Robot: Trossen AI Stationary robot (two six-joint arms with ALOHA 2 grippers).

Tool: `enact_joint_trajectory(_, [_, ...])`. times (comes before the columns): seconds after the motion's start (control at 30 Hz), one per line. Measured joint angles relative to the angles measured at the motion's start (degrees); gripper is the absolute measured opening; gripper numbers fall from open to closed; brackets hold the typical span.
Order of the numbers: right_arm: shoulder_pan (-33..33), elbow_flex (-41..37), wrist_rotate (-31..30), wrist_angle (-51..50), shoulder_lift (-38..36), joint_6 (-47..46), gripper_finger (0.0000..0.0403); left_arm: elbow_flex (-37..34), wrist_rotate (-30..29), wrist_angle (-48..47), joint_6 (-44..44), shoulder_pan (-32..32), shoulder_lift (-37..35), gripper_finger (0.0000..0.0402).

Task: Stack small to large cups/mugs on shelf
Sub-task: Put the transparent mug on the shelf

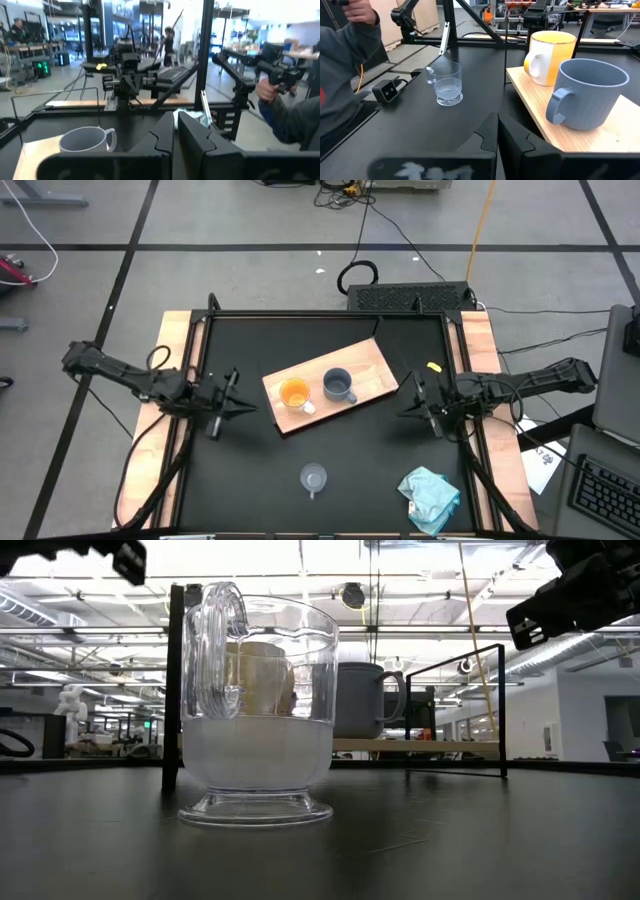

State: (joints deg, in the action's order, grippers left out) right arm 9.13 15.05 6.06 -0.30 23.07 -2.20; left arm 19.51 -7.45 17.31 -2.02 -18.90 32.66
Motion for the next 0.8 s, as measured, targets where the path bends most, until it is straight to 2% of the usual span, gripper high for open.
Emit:
enact_joint_trajectory(0.17, [0.00,0.00,-0.01,-0.14,0.00,-0.92,0.0000,8.25,2.13,-4.18,2.45,0.00,10.50,0.0054])
enact_joint_trajectory(0.5, [0.00,0.00,-0.01,-1.96,0.00,-2.49,0.0000,26.99,2.49,-18.02,4.98,0.04,26.19,0.0187])
enact_joint_trajectory(0.6, [0.00,0.00,-0.01,-1.99,0.00,-2.67,0.0000,32.67,2.56,-24.74,5.46,0.30,30.56,0.0218])
enact_joint_trajectory(0.8, [0.00,0.00,-0.01,-2.10,0.00,-2.70,0.0000,43.60,3.29,-36.51,7.25,0.98,39.53,0.0236])
